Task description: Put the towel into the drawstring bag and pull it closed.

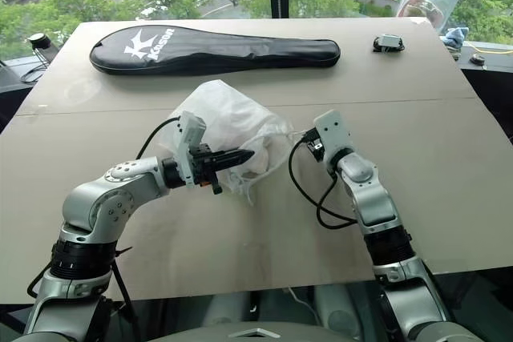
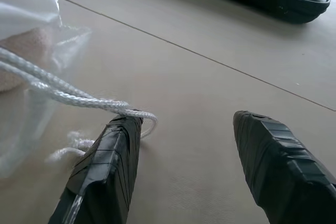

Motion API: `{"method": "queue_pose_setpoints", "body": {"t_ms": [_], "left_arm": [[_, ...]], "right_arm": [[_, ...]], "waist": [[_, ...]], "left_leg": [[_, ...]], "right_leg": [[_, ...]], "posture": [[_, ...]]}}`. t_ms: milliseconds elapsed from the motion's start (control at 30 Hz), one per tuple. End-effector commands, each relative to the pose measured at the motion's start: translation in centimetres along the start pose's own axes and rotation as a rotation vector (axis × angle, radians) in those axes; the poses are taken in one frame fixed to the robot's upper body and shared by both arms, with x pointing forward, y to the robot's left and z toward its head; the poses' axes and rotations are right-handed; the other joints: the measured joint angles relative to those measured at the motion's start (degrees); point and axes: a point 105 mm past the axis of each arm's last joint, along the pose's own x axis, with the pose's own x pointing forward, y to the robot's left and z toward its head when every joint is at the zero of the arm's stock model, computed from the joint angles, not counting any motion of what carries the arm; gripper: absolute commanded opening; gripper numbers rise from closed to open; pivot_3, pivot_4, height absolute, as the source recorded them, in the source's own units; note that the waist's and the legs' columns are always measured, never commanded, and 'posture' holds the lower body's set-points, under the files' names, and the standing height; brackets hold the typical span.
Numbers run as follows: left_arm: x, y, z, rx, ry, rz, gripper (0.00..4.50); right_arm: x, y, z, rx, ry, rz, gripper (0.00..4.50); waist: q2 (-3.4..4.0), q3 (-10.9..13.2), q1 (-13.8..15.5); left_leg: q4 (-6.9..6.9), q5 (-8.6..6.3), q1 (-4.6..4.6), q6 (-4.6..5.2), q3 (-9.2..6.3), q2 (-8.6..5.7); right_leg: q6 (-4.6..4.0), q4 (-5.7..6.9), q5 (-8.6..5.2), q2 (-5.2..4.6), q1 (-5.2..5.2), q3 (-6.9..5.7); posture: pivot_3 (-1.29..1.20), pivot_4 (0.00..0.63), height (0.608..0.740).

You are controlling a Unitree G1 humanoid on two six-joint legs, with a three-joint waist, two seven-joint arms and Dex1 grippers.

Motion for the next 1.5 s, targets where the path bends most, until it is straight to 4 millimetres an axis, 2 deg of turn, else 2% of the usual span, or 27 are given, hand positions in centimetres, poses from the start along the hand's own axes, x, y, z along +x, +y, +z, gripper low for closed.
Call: {"method": "queue_pose_setpoints", "body": {"t_ms": [33, 233, 500, 633, 833, 933, 1000, 1067, 1100, 1333, 1500], "left_arm": [[-0.2, -0.8, 1.0, 0.053, -0.036, -0.010, 0.00], [-0.1, -1.2, 1.0, 0.057, -0.035, -0.015, 0.00], [-0.5, -1.1, 0.9, 0.056, -0.033, -0.010, 0.00], [-0.9, -0.8, 0.3, 0.050, -0.032, 0.000, 0.00], [-1.0, -0.6, -0.1, 0.048, -0.033, 0.004, 0.00], [-0.8, -0.5, -0.3, 0.047, -0.034, 0.004, 0.00], [-0.8, -0.4, -0.3, 0.045, -0.034, 0.003, 0.00], [-0.7, -0.3, -0.4, 0.045, -0.034, 0.002, 0.00], [-0.7, -0.3, -0.5, 0.046, -0.034, 0.001, 0.00], [-0.7, -0.5, -0.3, 0.060, -0.037, -0.002, 0.00], [-0.8, 0.1, 0.4, 0.067, -0.054, 0.015, 0.00]], "right_arm": [[0.1, 0.2, 1.2, 0.024, -0.083, -0.035, 2.98], [1.4, 2.2, 0.1, 0.080, -0.107, -0.002, 2.98], [2.6, 2.3, -0.1, 0.247, -0.182, -0.036, 2.98], [2.4, 1.4, 0.3, 0.314, -0.218, -0.087, 2.98], [1.6, -1.5, 0.0, 0.344, -0.234, -0.233, 2.98], [1.3, -2.1, 0.0, 0.337, -0.242, -0.259, 2.20], [1.0, -2.2, 0.0, 0.333, -0.244, -0.262, 1.34], [0.8, -2.2, 0.0, 0.318, -0.245, -0.262, 0.29], [0.7, -2.2, 0.1, 0.305, -0.246, -0.261, 0.07], [-0.4, -2.6, 0.8, 0.258, -0.271, -0.253, 0.07], [-2.0, -4.0, 1.5, 0.282, -0.292, -0.313, 0.07]], "waist": [[0.00, 0.00, -0.09], [0.00, 0.00, -0.07], [0.00, -0.01, -0.13], [0.01, -0.01, -0.15], [0.01, -0.01, 0.02], [0.01, 0.00, -0.05], [0.01, -0.01, -0.12], [0.01, -0.01, -0.19], [0.02, -0.01, -0.16], [0.01, -0.01, -0.09], [0.01, -0.01, -0.06]], "left_leg": [[0.00, 0.00, 0.00, 0.00, 0.00, 0.00], [0.00, 0.00, 0.01, 0.00, 0.01, 0.00], [0.00, 0.00, 0.04, 0.00, 0.01, 0.01], [0.00, 0.00, 0.06, 0.00, 0.03, 0.01], [0.00, 0.00, 0.04, -0.01, 0.02, 0.00], [0.00, 0.00, 0.04, -0.01, 0.02, 0.00], [0.00, 0.00, 0.04, -0.01, 0.01, 0.00], [-0.01, 0.00, 0.06, 0.00, 0.03, 0.01], [-0.01, 0.00, 0.06, 0.00, 0.03, 0.01], [0.00, 0.00, 0.05, 0.00, 0.04, 0.00], [-0.01, 0.00, 0.05, 0.00, 0.02, 0.00]], "right_leg": [[0.00, 0.00, 0.00, 0.00, 0.00, 0.01], [0.00, 0.01, 0.00, 0.00, 0.00, 0.01], [-0.01, 0.04, 0.01, 0.00, 0.01, 0.02], [-0.01, 0.06, 0.01, 0.00, 0.00, 0.05], [-0.01, 0.06, 0.01, -0.03, 0.01, 0.03], [-0.01, 0.06, 0.01, -0.02, 0.00, 0.04], [-0.01, 0.06, 0.01, -0.02, 0.00, 0.03], [-0.02, 0.07, 0.01, -0.01, 0.00, 0.05], [-0.02, 0.08, 0.01, 0.00, 0.00, 0.05], [-0.01, 0.07, 0.01, -0.02, 0.00, 0.06], [-0.01, 0.08, 0.01, -0.01, 0.00, 0.04]], "posture": [[0.00, 0.150, 0.740], [0.00, 0.150, 0.740], [0.00, 0.150, 0.740], [0.00, 0.150, 0.740], [0.00, 0.150, 0.740], [0.00, 0.150, 0.740], [0.00, 0.150, 0.740], [0.00, 0.150, 0.740], [0.00, 0.150, 0.740], [0.00, 0.150, 0.740], [0.00, 0.150, 0.740]]}}
